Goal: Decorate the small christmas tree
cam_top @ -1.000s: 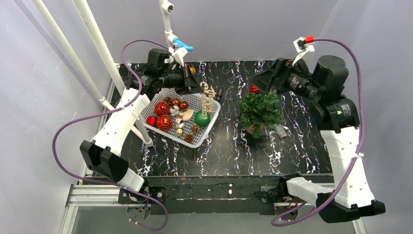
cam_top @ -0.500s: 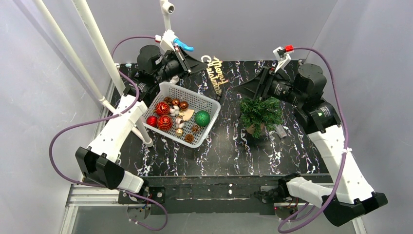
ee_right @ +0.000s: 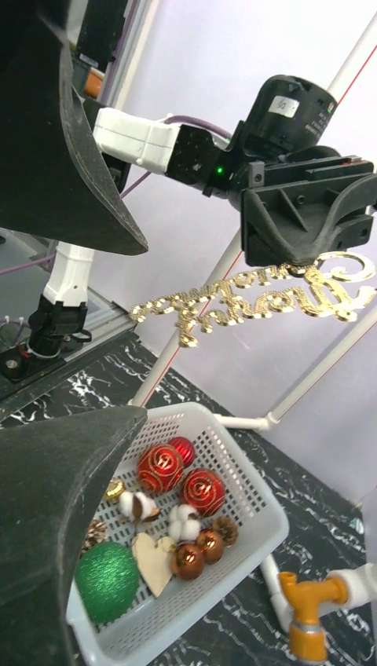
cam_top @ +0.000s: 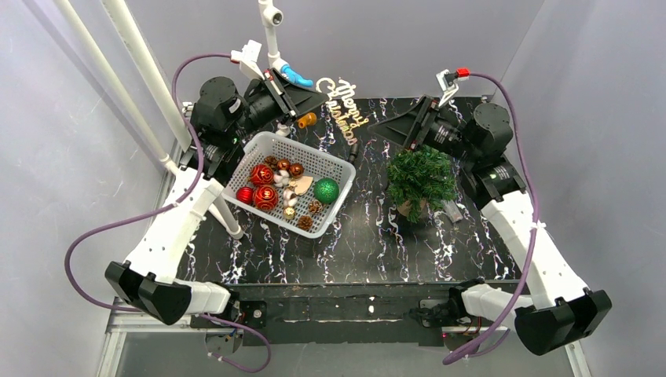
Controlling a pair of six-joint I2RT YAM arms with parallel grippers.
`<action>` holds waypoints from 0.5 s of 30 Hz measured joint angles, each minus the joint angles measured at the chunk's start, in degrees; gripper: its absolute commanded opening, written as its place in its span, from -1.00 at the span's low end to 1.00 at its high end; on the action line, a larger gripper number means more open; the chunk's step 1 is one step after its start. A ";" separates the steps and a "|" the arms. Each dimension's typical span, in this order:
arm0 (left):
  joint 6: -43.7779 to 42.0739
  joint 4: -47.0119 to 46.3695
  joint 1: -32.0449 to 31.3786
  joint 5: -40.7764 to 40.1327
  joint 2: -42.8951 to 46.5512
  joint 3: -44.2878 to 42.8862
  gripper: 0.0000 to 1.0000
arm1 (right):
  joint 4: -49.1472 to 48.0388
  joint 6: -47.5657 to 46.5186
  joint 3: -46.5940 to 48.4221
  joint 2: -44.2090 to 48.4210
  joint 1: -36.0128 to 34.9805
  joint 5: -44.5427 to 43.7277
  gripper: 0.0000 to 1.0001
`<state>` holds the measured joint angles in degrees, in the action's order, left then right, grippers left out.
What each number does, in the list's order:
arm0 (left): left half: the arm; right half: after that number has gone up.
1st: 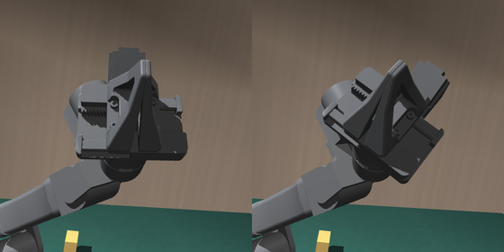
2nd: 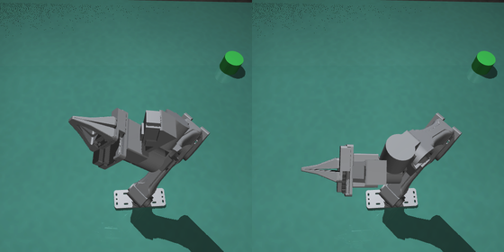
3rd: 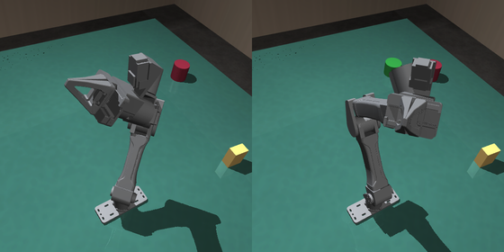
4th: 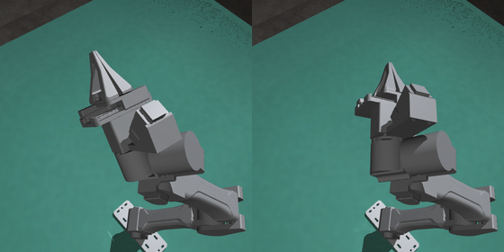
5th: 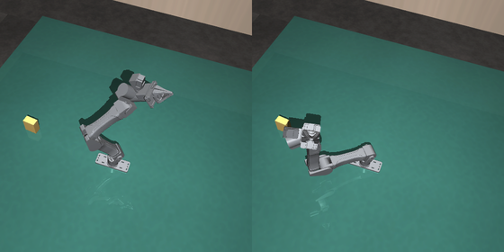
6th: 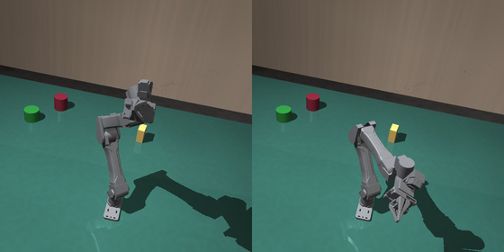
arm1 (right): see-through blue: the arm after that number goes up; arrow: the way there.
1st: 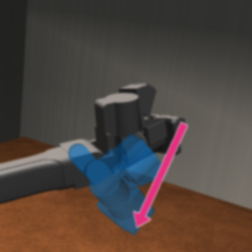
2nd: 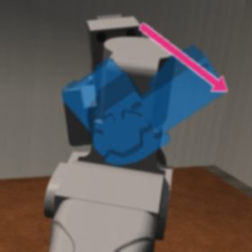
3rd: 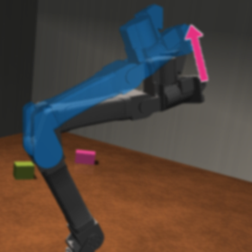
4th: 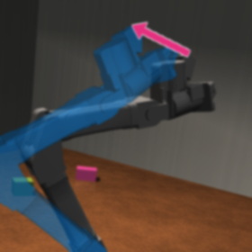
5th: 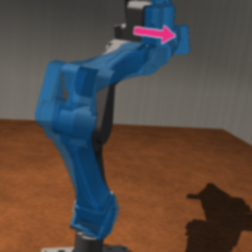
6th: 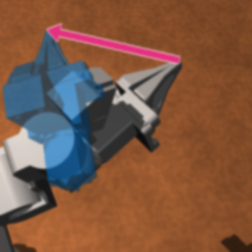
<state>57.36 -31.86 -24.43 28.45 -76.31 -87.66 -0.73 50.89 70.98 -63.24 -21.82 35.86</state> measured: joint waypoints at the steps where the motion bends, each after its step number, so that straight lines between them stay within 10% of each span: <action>1: 0.24 -0.11 -0.02 0.00 0.35 0.09 -1.00 | -1.95 1.09 -0.11 -0.63 0.02 0.44 0.51; 15: 1.36 -0.74 -0.07 -0.52 1.57 1.92 -1.00 | -14.49 9.88 -0.37 -5.70 0.07 6.05 0.03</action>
<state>58.72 -32.60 -24.49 27.92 -74.74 -85.73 -15.22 60.77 70.61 -68.95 -21.76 41.91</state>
